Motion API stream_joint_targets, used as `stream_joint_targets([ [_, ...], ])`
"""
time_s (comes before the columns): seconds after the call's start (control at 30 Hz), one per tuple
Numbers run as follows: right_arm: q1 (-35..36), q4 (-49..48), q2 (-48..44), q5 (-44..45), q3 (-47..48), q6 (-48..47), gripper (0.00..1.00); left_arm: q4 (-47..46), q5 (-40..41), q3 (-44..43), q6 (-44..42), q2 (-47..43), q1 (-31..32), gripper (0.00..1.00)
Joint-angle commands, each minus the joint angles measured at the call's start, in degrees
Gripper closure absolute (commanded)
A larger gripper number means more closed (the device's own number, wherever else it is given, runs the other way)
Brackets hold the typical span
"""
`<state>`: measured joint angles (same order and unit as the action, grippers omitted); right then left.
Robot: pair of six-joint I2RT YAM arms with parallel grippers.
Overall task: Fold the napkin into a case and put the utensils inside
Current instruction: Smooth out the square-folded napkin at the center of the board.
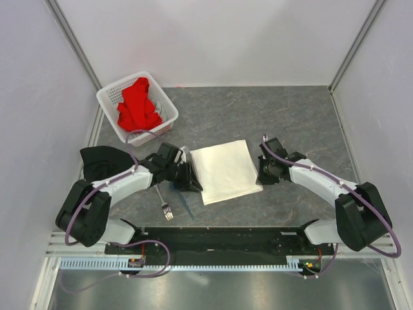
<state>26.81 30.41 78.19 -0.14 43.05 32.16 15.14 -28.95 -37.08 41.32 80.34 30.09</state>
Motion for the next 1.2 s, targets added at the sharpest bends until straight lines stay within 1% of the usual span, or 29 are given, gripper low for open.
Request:
stream_joint_targets([
  [0.0,1.57,-1.49,-1.91,-3.36,6.61,0.17,0.73,0.69,0.83,-7.99,-2.30,-2.04,-4.94,0.67],
  [0.03,2.19,-3.06,-1.30,-4.85,7.13,1.49,0.70,-0.19,-0.57,-8.96,-2.12,-1.15,-5.82,0.67],
  [0.07,2.98,-6.30,0.71,-8.61,8.10,2.63,0.68,-1.06,-1.28,-10.11,-2.03,0.59,-7.66,0.68],
  [0.17,6.58,-12.81,5.80,-13.99,10.64,6.31,0.65,-2.39,-1.29,-16.68,-2.56,7.71,-10.65,0.72],
  [0.2,8.68,-14.23,6.96,-14.88,11.35,7.12,0.64,-2.65,-1.20,-17.84,-2.73,11.39,-11.36,0.74],
  [0.3,11.76,-20.55,11.18,-18.39,13.37,10.19,0.65,-3.27,-1.55,-21.53,-3.26,15.98,-13.38,0.77],
  [0.47,14.76,-31.44,17.95,-22.97,13.38,15.03,0.69,-4.59,-1.11,-24.61,-3.79,23.18,-15.14,0.78],
  [0.63,18.19,-38.57,23.83,-25.43,11.80,18.20,0.74,-6.52,-0.32,-25.14,-3.26,25.92,-15.67,0.79],
  [0.73,19.16,-41.82,25.69,-25.87,9.44,19.60,0.77,-6.35,0.30,-25.85,-3.35,27.59,-15.85,0.79],
  [0.83,19.86,-43.94,25.52,-25.18,6.10,20.48,0.78,-5.82,1.00,-26.46,-3.61,29.52,-15.94,0.80],
  [1.0,20.48,-43.51,24.47,-24.91,3.63,19.78,0.79,-5.21,1.97,-26.73,-4.32,28.04,-15.94,0.80],
  [1.17,20.48,-40.88,22.27,-24.38,4.94,18.55,0.80,-3.89,1.71,-27.08,-4.50,24.26,-15.76,0.79],
])
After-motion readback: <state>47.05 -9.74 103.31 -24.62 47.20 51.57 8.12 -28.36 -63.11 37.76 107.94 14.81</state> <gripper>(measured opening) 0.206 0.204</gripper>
